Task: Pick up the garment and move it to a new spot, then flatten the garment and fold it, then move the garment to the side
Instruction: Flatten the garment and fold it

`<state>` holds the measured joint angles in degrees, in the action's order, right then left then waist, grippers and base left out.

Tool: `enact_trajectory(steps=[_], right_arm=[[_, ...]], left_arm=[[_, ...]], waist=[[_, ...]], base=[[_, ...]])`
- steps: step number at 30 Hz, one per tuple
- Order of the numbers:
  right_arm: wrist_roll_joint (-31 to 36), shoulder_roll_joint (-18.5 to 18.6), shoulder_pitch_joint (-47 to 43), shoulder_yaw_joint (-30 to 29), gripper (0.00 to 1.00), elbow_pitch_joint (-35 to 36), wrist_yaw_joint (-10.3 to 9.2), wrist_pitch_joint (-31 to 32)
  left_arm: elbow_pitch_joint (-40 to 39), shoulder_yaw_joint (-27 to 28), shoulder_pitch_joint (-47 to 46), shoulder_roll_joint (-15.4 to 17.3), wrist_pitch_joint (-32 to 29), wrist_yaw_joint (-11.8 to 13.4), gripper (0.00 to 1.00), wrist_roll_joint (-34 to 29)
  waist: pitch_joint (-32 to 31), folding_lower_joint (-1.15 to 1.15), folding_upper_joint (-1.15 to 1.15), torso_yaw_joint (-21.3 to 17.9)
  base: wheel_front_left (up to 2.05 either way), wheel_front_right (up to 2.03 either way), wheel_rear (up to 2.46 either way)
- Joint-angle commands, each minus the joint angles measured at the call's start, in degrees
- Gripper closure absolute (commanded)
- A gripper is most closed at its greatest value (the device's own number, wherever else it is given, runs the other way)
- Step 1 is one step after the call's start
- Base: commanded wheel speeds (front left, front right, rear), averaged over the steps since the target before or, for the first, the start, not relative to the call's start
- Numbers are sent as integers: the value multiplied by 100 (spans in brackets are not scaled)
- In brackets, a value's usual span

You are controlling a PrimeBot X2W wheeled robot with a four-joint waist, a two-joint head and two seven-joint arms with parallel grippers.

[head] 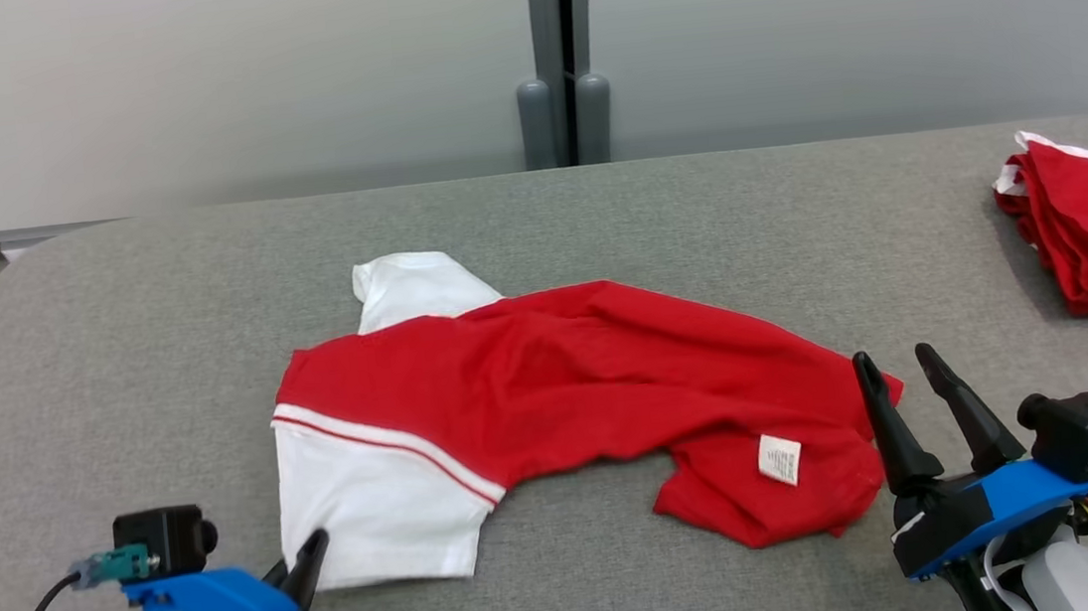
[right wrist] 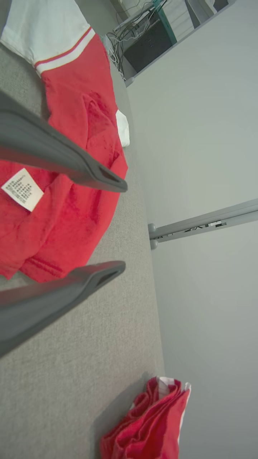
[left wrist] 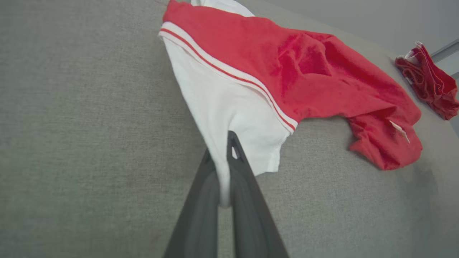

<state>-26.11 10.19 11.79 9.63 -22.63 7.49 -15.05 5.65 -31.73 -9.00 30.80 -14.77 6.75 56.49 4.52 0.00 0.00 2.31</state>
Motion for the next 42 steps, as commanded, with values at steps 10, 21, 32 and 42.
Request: enact_trajectory(steps=[10,21,32,42], right_arm=[[49,139,36,-81,0,61,1,-14],[62,204,-42,-67,0,57,1,-14],[64,238,-109,-78,0,34,1,-14],[142,286,-173,-327,0,112,1,-14]], left_arm=[[-28,100,869,450,-130,685,100,19],[1075,254,954,127,448,427,0,178],[625,399,561,227,1413,549,0,-455],[-71,531,371,139,2777,1112,0,-1511]], waist=[[36,0,0,180],[-23,0,0,72],[-140,0,0,59],[-308,0,0,-141]], base=[[0,0,0],[0,0,0],[0,0,0],[0,0,0]])
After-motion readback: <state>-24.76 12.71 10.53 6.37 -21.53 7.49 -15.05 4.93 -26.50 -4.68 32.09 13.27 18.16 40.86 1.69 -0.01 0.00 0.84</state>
